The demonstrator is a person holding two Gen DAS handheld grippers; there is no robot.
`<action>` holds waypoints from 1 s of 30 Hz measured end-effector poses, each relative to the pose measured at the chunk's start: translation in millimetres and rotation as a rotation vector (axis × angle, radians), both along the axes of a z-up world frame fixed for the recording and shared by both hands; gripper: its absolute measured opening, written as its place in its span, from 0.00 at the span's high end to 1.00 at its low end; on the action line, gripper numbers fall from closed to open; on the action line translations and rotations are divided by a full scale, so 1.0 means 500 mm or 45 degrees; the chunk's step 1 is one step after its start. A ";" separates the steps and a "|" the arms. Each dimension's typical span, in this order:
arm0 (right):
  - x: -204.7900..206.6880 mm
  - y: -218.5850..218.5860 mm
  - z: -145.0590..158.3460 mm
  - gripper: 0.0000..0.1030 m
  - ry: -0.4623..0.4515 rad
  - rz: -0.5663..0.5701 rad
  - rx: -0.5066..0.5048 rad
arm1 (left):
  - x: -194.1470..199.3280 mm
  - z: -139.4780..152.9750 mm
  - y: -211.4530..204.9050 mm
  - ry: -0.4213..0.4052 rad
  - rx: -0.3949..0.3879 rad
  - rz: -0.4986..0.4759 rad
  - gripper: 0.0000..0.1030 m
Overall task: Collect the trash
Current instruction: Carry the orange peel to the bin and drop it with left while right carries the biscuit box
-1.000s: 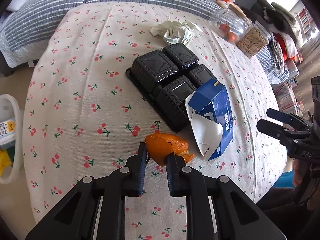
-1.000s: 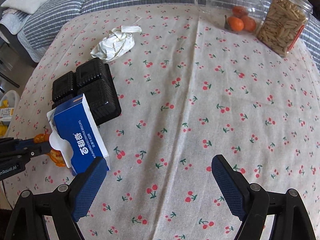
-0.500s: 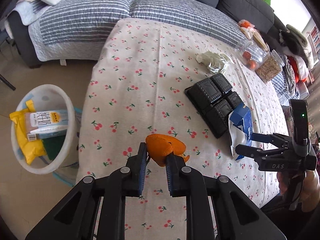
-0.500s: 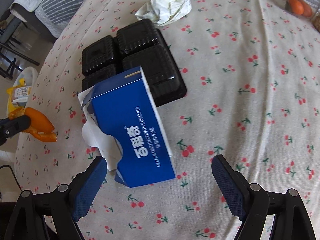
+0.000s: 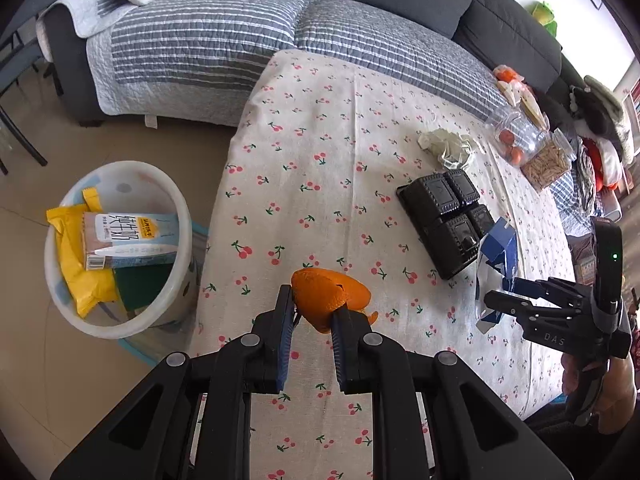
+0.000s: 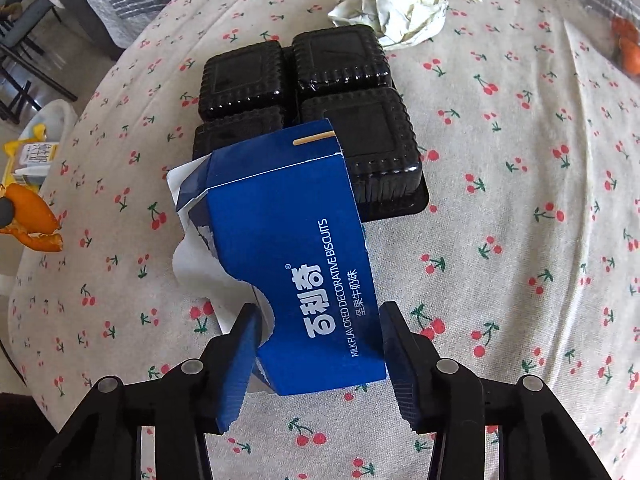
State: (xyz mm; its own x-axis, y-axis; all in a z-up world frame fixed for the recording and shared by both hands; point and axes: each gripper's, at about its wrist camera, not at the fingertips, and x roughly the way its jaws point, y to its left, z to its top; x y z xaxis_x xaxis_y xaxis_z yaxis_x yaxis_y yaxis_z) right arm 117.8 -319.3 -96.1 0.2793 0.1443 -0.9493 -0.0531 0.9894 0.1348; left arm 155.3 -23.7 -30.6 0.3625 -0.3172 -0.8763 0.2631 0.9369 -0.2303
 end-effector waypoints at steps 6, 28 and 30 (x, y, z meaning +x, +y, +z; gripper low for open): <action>-0.016 0.009 0.050 0.51 -0.080 0.010 0.045 | 0.001 0.021 0.041 -0.044 -0.015 0.047 0.82; 0.036 0.108 0.120 0.51 -0.216 0.074 0.210 | 0.053 0.021 0.292 -0.135 0.021 0.421 0.82; 0.049 0.126 0.117 0.51 -0.215 0.089 0.212 | 0.060 0.014 0.308 -0.136 0.028 0.441 0.82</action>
